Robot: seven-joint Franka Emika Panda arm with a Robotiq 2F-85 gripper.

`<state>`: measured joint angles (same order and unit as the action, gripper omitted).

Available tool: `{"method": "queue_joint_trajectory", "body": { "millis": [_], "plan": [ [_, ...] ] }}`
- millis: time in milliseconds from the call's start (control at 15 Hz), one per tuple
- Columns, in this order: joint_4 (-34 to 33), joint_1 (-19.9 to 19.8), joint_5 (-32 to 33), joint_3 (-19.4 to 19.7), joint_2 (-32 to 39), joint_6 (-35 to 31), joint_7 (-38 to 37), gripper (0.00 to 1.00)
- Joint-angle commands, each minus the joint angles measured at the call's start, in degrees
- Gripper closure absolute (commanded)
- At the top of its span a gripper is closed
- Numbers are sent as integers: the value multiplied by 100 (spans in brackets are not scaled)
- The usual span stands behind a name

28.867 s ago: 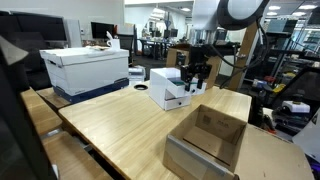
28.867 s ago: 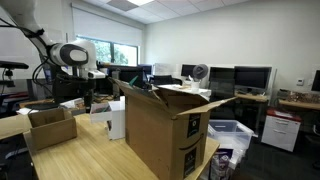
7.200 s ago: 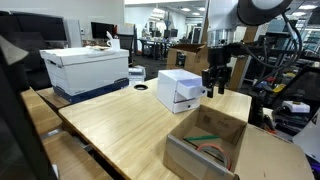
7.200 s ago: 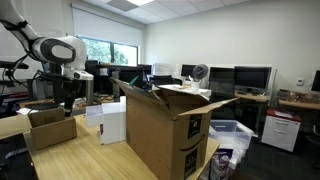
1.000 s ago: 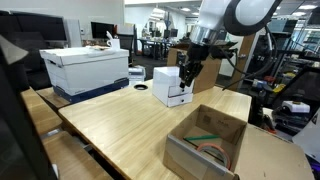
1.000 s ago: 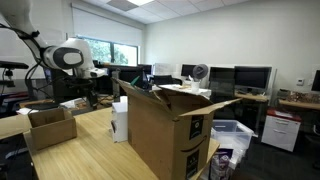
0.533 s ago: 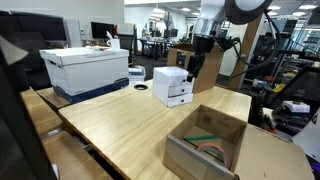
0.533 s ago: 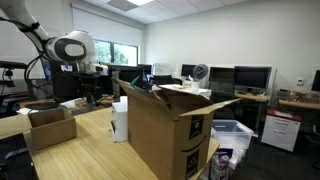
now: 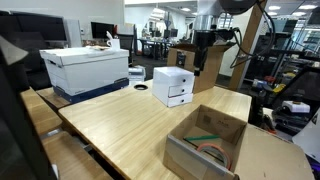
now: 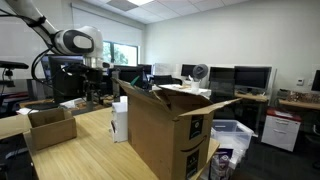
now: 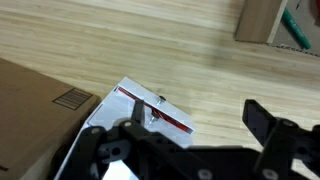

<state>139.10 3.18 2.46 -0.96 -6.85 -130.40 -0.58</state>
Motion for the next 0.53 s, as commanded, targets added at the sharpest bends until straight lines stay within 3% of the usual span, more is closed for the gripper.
{"method": "queue_joint_trajectory", "body": {
  "millis": [0, 467],
  "plan": [
    [-53, -52, 15, -39, 0, 45, 23, 0],
    [-84, -51, 17, -41, 17, 49, 28, 0]
  ]
}}
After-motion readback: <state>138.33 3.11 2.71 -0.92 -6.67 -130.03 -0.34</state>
